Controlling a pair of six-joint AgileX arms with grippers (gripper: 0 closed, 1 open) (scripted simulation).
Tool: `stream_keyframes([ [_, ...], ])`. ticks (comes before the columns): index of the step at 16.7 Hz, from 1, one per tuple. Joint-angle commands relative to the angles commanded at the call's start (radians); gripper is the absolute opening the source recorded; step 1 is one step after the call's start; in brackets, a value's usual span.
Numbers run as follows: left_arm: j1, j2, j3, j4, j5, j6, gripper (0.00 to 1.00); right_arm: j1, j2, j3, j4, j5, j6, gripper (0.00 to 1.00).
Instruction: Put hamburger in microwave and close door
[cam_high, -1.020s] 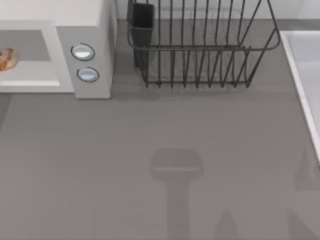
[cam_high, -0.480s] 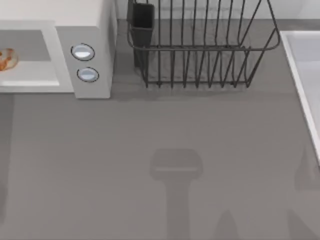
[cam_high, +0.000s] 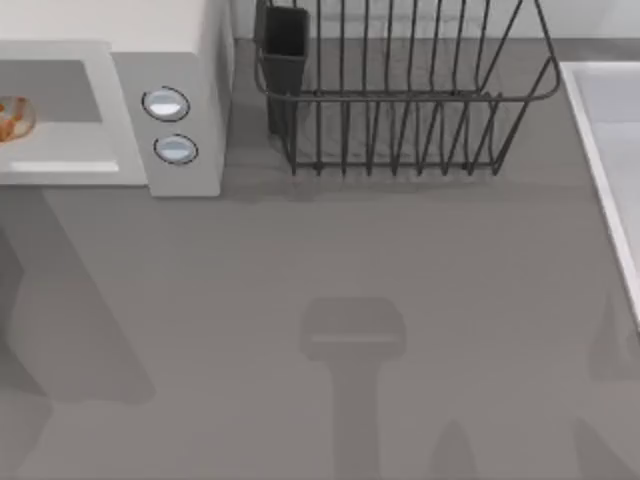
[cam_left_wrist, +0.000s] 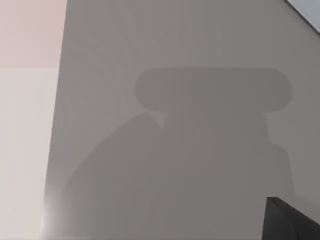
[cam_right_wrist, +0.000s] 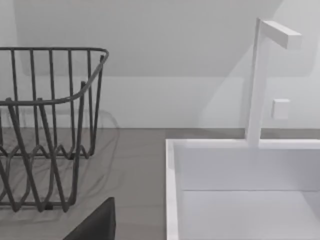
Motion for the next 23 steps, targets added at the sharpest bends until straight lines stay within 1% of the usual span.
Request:
stream_keyframes([
  [2, 0.006, 0.004, 0.000, -0.003, 0.004, 0.001, 0.00, 0.000, 0.000, 0.000, 0.000, 0.000, 0.000, 1.00],
  [4, -0.010, -0.012, -0.017, 0.006, -0.008, -0.016, 0.00, 0.000, 0.000, 0.000, 0.000, 0.000, 0.000, 1.00],
  [7, -0.095, -0.098, -0.103, 0.035, -0.069, -0.101, 0.00, 0.000, 0.000, 0.000, 0.000, 0.000, 0.000, 1.00],
  [10, -0.221, -0.233, -0.202, 0.067, -0.113, -0.209, 0.00, 0.000, 0.000, 0.000, 0.000, 0.000, 0.000, 1.00],
  [12, -0.277, -0.290, -0.260, 0.091, -0.156, -0.268, 0.00, 0.000, 0.000, 0.000, 0.000, 0.000, 0.000, 1.00],
  [14, -0.299, -0.310, -0.281, 0.104, -0.175, -0.287, 0.00, 0.000, 0.000, 0.000, 0.000, 0.000, 0.000, 1.00],
  [17, -0.295, -0.306, -0.279, 0.102, -0.171, -0.287, 0.00, 0.000, 0.000, 0.000, 0.000, 0.000, 0.000, 1.00],
  [19, -0.310, -0.311, -0.282, 0.103, -0.183, -0.300, 0.00, 0.000, 0.000, 0.000, 0.000, 0.000, 0.000, 1.00],
  [21, -0.365, -0.334, -0.296, 0.106, -0.224, -0.348, 0.00, 0.000, 0.000, 0.000, 0.000, 0.000, 0.000, 1.00],
  [23, -0.462, -0.368, -0.319, 0.109, -0.285, -0.416, 0.00, 0.000, 0.000, 0.000, 0.000, 0.000, 0.000, 1.00],
])
